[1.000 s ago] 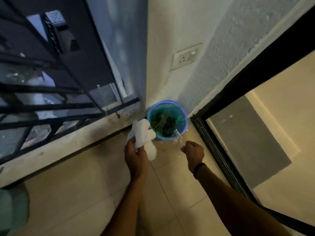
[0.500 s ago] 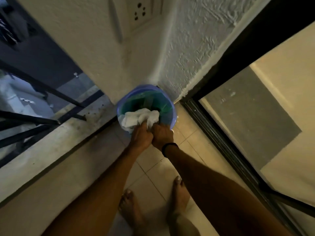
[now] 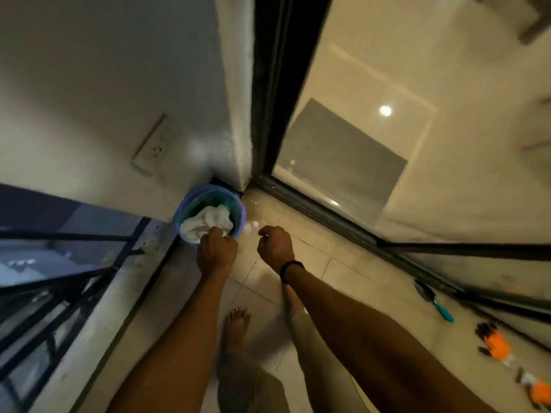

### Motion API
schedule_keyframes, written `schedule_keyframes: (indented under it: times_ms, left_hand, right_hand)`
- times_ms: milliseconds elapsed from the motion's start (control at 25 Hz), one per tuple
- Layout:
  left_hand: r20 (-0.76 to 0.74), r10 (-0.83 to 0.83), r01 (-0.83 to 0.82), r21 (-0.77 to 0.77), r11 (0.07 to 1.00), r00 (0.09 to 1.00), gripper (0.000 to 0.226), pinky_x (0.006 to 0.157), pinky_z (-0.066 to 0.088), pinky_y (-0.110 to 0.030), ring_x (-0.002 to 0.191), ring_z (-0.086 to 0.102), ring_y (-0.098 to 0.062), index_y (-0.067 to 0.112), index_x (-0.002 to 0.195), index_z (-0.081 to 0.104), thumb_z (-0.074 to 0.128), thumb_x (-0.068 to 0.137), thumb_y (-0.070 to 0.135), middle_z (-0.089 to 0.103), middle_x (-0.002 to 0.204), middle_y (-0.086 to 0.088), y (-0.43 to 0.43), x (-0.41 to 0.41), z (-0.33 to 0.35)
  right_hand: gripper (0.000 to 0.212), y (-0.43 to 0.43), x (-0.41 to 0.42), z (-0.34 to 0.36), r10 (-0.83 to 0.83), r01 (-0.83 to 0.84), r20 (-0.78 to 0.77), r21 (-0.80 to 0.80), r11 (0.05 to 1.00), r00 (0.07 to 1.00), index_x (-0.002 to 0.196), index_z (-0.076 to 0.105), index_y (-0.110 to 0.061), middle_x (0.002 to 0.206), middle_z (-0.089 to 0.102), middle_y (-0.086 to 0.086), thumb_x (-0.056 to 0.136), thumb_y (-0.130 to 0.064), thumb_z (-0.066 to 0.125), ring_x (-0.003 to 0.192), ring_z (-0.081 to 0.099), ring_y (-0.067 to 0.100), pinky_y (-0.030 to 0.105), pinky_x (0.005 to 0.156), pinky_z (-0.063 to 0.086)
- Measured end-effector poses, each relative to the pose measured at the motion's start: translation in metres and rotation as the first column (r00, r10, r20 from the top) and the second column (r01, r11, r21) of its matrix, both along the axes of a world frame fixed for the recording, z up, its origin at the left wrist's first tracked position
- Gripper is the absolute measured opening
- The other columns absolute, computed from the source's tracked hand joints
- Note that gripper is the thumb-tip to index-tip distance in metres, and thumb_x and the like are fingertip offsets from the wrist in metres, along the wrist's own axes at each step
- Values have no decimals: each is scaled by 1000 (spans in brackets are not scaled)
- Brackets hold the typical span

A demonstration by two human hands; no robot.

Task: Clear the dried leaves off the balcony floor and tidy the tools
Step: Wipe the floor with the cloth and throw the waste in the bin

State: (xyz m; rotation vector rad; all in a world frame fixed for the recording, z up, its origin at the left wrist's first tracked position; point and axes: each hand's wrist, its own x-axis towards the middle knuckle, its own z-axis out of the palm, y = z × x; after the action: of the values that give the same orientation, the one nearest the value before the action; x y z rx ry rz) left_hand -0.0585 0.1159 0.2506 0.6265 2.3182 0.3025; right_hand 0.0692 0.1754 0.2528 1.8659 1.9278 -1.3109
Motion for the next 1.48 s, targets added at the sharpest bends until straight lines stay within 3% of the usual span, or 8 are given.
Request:
schedule_keyframes:
  times_ms: [200, 360, 440, 640, 760, 1160, 1360, 1480]
  left_hand:
    - [-26, -195, 196, 80, 977, 981, 34, 78, 55, -42, 103, 63, -35, 9, 120, 64, 58, 87, 14, 65, 115, -17, -54, 66, 124]
    - [-16, -383, 383, 95, 919, 924, 28, 78, 54, -43, 99, 63, -39, 7, 115, 63, 55, 89, 14, 64, 111, -20, -106, 115, 201]
    - [-20, -479, 479, 98, 872, 877, 25, 79, 54, -44, 101, 62, -41, 7, 113, 63, 54, 90, 14, 63, 112, -21, -129, 139, 228]
    - [-67, -758, 760, 99, 642, 649, 36, 89, 50, -41, 110, 61, -37, 13, 124, 61, 53, 89, 10, 63, 121, -17, -164, 217, 279]
    - [-91, -851, 854, 119, 507, 518, 38, 90, 50, -41, 110, 60, -38, 12, 126, 60, 52, 90, 11, 61, 123, -18, -178, 296, 296]
    - [-86, -994, 978, 205, 47, 66, 37, 87, 49, -45, 110, 59, -39, 6, 128, 60, 50, 93, 7, 61, 121, -23, -320, 599, 321]
    - [-93, -985, 968, 193, -161, -145, 34, 85, 55, -42, 105, 63, -31, 11, 127, 61, 49, 95, 13, 65, 118, -14, -363, 733, 322]
    - [-79, -965, 943, 206, -260, -249, 31, 85, 55, -38, 104, 63, -28, 13, 127, 60, 51, 97, 16, 65, 118, -12, -368, 821, 313]
  right_hand:
    - [32, -58, 68, 129, -346, 346, -34, -7, 938, 938, 117, 70, -10, 120, 69, 10, 91, -11, 51, 114, 61, 28, 36, 99, 49]
    - [35, -142, 136, 213, -621, 620, 11, 23, 784, 784, 114, 68, -31, 117, 70, -6, 88, -29, 45, 112, 63, 23, 37, 100, 46]
    - [33, -185, 168, 238, -750, 750, -18, -9, 662, 662, 118, 68, -22, 121, 68, -2, 94, -18, 47, 117, 60, 22, 27, 98, 42]
    - [29, -280, 260, 274, -969, 973, -130, -59, 221, 212, 111, 70, -10, 117, 69, 5, 91, -6, 50, 110, 62, 22, 20, 87, 44]
    - [26, -339, 328, 288, -985, 996, -171, -86, -12, -26, 105, 71, -11, 112, 70, 5, 89, -7, 51, 107, 62, 23, 21, 84, 44]
    - [18, -543, 544, 282, -886, 892, -111, -106, -439, -450, 80, 67, -7, 95, 71, 10, 84, -6, 50, 96, 65, 29, 30, 81, 53]
    - [31, -581, 635, 283, -783, 784, -57, -110, -612, -619, 58, 46, -19, 76, 56, 3, 86, -5, 48, 76, 52, 23, 24, 65, 38]
    - [30, -587, 702, 276, -694, 693, -48, -131, -708, -718, 60, 51, -20, 76, 56, 3, 86, -6, 48, 77, 53, 23, 25, 66, 39]
